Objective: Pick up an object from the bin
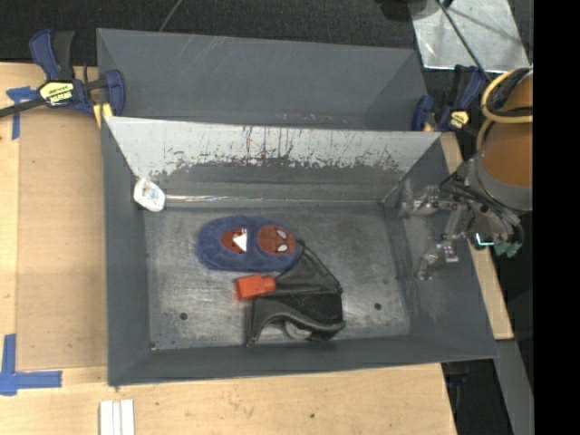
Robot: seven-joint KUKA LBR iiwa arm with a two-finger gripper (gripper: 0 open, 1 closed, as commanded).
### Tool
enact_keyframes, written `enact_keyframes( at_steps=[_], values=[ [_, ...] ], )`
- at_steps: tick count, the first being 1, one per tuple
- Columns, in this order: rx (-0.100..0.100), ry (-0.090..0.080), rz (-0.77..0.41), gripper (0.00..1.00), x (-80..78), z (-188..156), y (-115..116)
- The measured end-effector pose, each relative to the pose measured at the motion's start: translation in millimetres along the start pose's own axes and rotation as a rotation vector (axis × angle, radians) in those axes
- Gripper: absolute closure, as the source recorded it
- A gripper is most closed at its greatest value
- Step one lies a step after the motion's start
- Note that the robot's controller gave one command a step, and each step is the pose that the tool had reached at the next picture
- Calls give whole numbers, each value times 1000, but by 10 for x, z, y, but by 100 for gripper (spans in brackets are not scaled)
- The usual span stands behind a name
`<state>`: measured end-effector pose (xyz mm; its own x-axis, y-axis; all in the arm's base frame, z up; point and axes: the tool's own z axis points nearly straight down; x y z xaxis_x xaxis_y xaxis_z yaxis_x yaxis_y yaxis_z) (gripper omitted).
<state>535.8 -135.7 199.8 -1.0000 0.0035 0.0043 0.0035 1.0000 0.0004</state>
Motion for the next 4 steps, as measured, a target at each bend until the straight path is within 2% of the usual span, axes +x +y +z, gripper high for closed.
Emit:
enact_keyframes(
  at_steps=[1, 2, 3, 4],
  values=[
    [-3, -5, -176, 0, -139, 295, 1035],
    [4, -11, -365, 0, -711, 1245, 1810],
    [2, -19, -363, 100, -729, 1218, 1813],
    [2, -17, -348, 100, -742, -213, 1954]
  ],
)
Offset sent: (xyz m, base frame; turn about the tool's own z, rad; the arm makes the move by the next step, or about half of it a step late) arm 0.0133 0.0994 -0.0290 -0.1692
